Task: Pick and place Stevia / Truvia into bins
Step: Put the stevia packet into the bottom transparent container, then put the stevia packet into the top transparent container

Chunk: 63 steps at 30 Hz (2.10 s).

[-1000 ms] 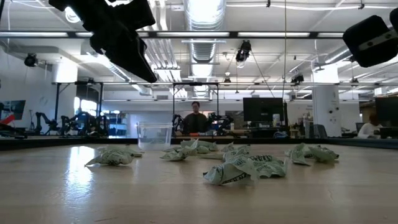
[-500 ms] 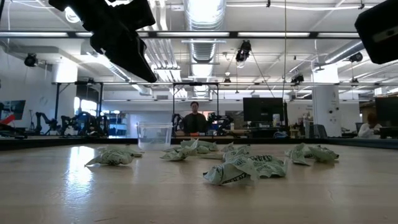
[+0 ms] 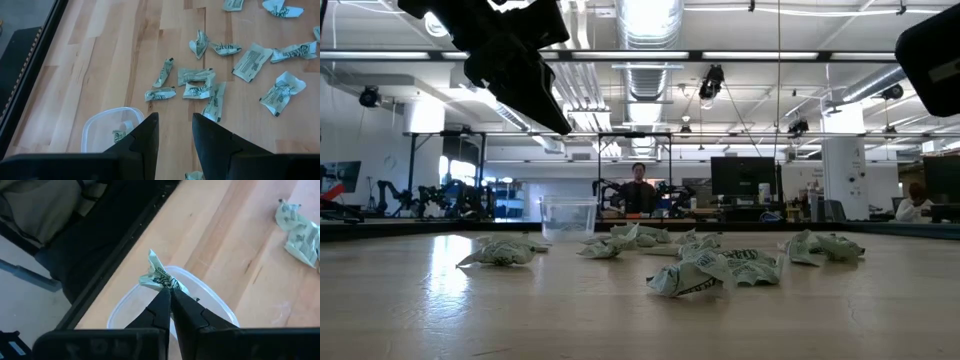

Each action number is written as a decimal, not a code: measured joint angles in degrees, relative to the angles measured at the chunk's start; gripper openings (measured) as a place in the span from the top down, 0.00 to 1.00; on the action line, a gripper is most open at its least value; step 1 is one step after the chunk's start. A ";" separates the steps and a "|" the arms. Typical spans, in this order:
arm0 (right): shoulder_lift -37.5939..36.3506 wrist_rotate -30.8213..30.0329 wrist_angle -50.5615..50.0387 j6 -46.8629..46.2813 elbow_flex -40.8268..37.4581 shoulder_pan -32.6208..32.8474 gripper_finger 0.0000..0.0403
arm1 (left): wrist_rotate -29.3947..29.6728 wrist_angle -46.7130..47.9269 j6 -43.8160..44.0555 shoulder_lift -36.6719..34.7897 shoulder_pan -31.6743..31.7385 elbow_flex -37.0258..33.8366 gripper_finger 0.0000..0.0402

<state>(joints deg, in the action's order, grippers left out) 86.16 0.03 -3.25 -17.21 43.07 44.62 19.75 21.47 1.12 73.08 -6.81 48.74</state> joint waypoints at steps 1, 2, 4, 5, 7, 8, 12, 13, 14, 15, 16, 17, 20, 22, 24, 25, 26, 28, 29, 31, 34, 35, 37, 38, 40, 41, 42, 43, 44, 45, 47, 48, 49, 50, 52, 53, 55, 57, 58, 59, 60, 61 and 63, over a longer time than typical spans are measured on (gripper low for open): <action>-0.07 -0.01 0.01 -0.41 0.00 0.00 0.98 | 0.00 0.04 0.01 0.00 0.00 -0.06 0.74; -0.16 -0.04 0.02 -0.62 0.00 0.00 0.98 | 0.00 -0.04 0.01 0.00 0.00 -0.14 0.74; -0.43 -0.24 0.01 -0.62 -0.01 0.00 0.98 | 0.00 0.03 0.01 0.00 0.02 -0.30 0.74; -0.57 -0.60 0.01 -0.61 -0.02 0.01 0.98 | 0.00 0.01 0.01 0.00 0.02 -0.34 0.74; -0.69 -1.33 0.08 -0.59 -0.02 0.02 0.98 | 0.00 -0.01 0.01 0.00 0.04 -0.38 0.74; -0.82 -1.45 -0.07 -0.52 -0.03 0.02 0.98 | 0.00 -0.01 0.01 0.00 0.04 -0.38 0.74; -0.95 -1.68 -0.49 -0.37 -0.09 0.00 0.98 | 0.00 -0.01 0.01 0.00 0.04 -0.38 0.74; -0.95 -1.68 -0.60 -0.37 -0.09 0.00 0.98 | 0.00 -0.01 0.01 0.00 0.04 -0.38 0.74; -0.95 -1.68 -0.68 -0.39 -0.09 0.00 0.97 | 0.00 -0.01 0.01 0.00 0.04 -0.38 0.74; -0.95 -1.69 -0.72 -0.39 -0.09 0.00 0.96 | 0.00 -0.01 0.01 0.00 0.04 -0.38 0.74; -0.95 -1.70 -0.78 -0.39 -0.09 0.00 0.95 | 0.00 -0.01 0.01 0.00 0.04 -0.38 0.74; -0.95 -1.70 -0.87 -0.39 -0.11 0.00 0.94 | 0.00 -0.01 0.01 0.00 0.04 -0.38 0.74; -0.95 -1.70 -0.87 -0.47 -0.11 0.00 0.89 | 0.00 -0.01 0.01 0.00 0.04 -0.38 0.74; -0.95 -1.68 -0.87 -0.61 -0.12 0.00 0.86 | 0.00 -0.01 0.01 0.00 0.04 -0.38 0.74; -0.95 -1.68 -0.85 -0.62 -0.13 0.03 0.83 | 0.00 -0.01 0.01 0.00 0.04 -0.38 0.74; -0.95 -1.65 -0.87 -0.53 -0.13 0.07 0.82 | 0.00 -0.01 0.01 0.00 0.04 -0.38 0.74; -1.00 -1.52 -0.87 -0.19 -0.13 0.15 0.81 | 0.00 -0.01 0.03 0.00 0.02 -0.38 0.74; -1.43 -1.49 -0.87 1.37 -0.15 0.15 0.79 | -0.02 -0.01 0.05 0.00 0.00 -0.38 0.74; -1.84 -1.49 -0.90 2.34 -0.15 0.15 0.78 | -0.18 -0.01 0.09 0.00 0.00 -0.38 0.74; -2.86 -1.50 -1.09 4.19 -0.08 0.15 0.78 | -1.81 -0.04 0.14 0.00 0.00 -0.48 0.74; -5.06 -1.95 -0.99 5.69 0.43 0.15 0.77 | -4.72 -0.53 0.24 0.36 -0.07 -1.11 0.74; -5.89 -2.69 -0.97 6.05 0.47 0.24 0.77 | -5.24 -0.61 0.24 0.58 -0.22 -1.41 0.74; -7.40 -4.87 -1.23 6.85 0.50 0.26 0.77 | -6.25 -0.45 0.23 1.16 -0.34 -2.18 0.74; -8.25 -6.14 -1.86 7.14 0.50 0.28 0.77 | -6.97 -0.39 0.21 1.58 -0.42 -2.46 0.74; -9.70 -8.84 -3.10 7.56 0.50 0.28 0.77 | -8.21 -0.18 0.32 2.34 -0.46 -3.10 0.74; -10.41 -10.33 -3.59 7.81 0.50 0.28 0.77 | -8.86 0.28 0.98 2.54 -0.56 -3.44 0.74; -11.06 -11.88 -4.40 8.12 0.49 0.35 0.77 | -9.06 0.45 1.84 2.76 -0.65 -3.72 0.74; -11.66 -13.20 -5.06 8.21 0.46 0.39 0.77 | -9.29 0.15 2.77 3.00 -0.82 -3.95 0.74; -12.14 -14.18 -5.41 8.21 0.46 0.38 0.77 | -9.33 0.14 3.11 3.23 -1.00 -4.17 0.74; -12.55 -15.22 -5.68 8.22 0.46 0.37 0.77 | -9.29 0.62 3.59 3.61 -1.29 -4.30 0.74; -13.06 -16.85 -6.44 8.24 0.46 0.37 0.77 | -9.39 0.55 4.57 4.63 -1.91 -4.38 0.74; -13.17 -17.28 -6.60 8.20 0.46 0.37 0.77 | -9.40 0.58 4.60 5.12 -2.27 -4.40 0.74; -13.29 -18.12 -7.03 8.06 0.46 0.37 0.77 | -9.40 0.54 4.60 5.63 -2.68 -4.40 0.74; -13.34 -18.57 -7.50 7.93 0.44 0.37 0.77 | -9.39 0.53 4.60 6.18 -3.07 -4.40 0.74; -13.36 -19.71 -7.85 7.30 0.44 0.37 0.77 | -9.39 0.48 4.62 7.19 -3.90 -4.40 0.74; -13.36 -19.92 -8.41 6.95 0.44 0.37 0.77 | -9.38 0.29 4.64 7.75 -4.33 -4.42 0.74; -13.36 -20.78 -9.08 6.88 0.42 0.37 0.78 | -9.35 -1.03 4.71 9.04 -5.14 -4.40 0.74; -13.37 -21.25 -9.63 6.78 0.42 0.37 0.78 | -9.33 -1.14 4.77 10.45 -5.84 -4.42 0.74; -13.41 -21.28 -9.99 6.73 0.42 0.37 0.79 | -9.28 -1.97 4.76 11.19 -6.16 -4.41 0.74; -13.41 -21.28 -10.11 6.71 0.42 0.37 0.79 | -9.26 -2.21 4.75 11.76 -6.41 -4.40 0.74; -13.41 -21.29 -10.09 6.71 0.42 0.37 0.80 | -9.19 -2.22 4.77 12.47 -6.61 -4.40 0.74; -13.41 -21.29 -9.98 6.59 0.42 0.37 0.81 | -9.16 -2.91 4.75 13.13 -6.69 -4.40 0.74; -13.41 -21.27 -10.14 6.28 0.42 0.37 0.82 | -9.11 -3.33 4.66 14.16 -6.75 -4.40 0.74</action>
<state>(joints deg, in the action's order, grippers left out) 72.75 -21.23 -13.39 -10.93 43.48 44.99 10.64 18.14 5.78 87.24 -13.56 44.34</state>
